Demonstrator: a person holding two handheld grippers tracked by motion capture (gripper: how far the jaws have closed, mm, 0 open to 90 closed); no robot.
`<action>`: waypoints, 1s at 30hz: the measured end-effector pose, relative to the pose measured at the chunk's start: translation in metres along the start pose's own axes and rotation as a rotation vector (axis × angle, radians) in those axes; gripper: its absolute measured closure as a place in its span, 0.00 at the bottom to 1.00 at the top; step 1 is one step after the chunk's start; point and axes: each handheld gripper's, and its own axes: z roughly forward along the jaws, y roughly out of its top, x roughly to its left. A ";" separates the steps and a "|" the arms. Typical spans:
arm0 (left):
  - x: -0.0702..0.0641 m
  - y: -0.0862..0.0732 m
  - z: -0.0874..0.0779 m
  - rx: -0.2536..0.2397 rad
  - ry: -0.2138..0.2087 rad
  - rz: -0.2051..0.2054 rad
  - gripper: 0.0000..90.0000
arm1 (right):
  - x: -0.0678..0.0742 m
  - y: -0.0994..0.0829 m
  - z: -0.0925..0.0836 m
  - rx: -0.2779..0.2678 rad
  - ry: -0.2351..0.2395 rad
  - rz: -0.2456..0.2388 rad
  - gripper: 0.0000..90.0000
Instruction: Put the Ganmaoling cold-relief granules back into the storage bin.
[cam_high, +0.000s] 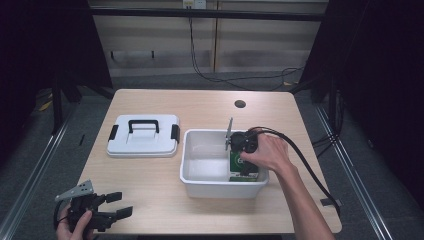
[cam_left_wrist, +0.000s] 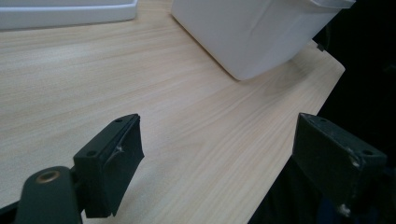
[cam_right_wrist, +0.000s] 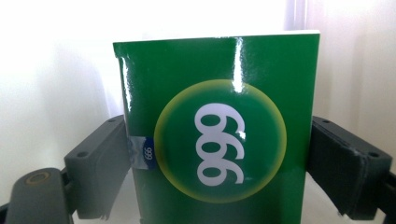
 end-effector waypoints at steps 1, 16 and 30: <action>0.000 0.000 0.000 0.000 0.001 -0.001 0.18 | 0.000 0.000 0.000 -0.006 0.006 -0.007 0.14; 0.000 0.000 0.000 0.001 0.000 -0.003 0.18 | -0.002 -0.004 -0.004 -0.046 0.013 -0.018 0.10; 0.000 0.000 0.000 0.003 0.000 -0.003 0.18 | 0.001 -0.012 -0.018 -0.115 -0.019 -0.023 0.10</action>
